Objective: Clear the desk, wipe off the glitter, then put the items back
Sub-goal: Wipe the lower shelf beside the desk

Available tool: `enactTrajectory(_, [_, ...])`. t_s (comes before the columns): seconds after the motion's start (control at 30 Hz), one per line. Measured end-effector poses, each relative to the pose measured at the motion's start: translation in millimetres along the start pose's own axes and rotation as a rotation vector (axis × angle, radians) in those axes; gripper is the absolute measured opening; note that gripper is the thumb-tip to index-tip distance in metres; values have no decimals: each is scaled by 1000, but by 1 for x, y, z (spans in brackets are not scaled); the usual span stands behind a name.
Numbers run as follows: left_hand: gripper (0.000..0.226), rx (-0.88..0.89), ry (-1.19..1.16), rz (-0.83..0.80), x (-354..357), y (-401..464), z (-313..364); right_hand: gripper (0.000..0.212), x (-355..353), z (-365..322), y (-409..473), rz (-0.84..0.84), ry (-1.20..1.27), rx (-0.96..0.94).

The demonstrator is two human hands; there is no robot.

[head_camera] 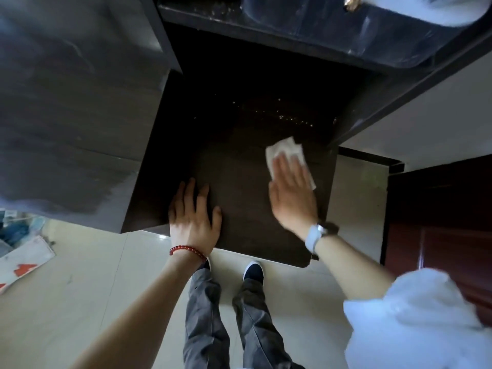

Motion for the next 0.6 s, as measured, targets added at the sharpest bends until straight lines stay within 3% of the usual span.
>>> enactTrajectory(0.17, [52, 8, 0, 33, 5, -2, -2, 58, -22, 24, 81, 105, 104, 444])
enactTrajectory(0.23, [52, 28, 13, 58, 5, -2, -4, 59, -25, 13, 98, 129, 132, 493])
enactTrajectory(0.3, [51, 48, 30, 65, 6, -1, -5, 58, -18, -21, 102, 84, 85, 302])
enactTrajectory(0.4, [51, 47, 54, 73, 6, -1, -6, 55, 4, -84, 72, -35, -31, -267])
enactTrajectory(0.47, [51, 36, 61, 72, 6, -2, -7, 58, 5, -90, 67, -86, -97, -453])
enactTrajectory(0.53, [51, 39, 68, 75, 6, -2, -7, 60, -8, -78, 96, -34, -114, -373])
enactTrajectory(0.6, [51, 47, 84, 87, 5, -2, -6, 54, -20, -62, 137, -21, -69, -147])
Point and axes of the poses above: each hand's wrist, its own y-axis towards the middle knuckle, its own x-axis out of the palm, z = x × y, the point moved 6 cm from there along y, towards the middle knuckle, and after that the axes turned 5 degrees about x, right-handed, at the moved point
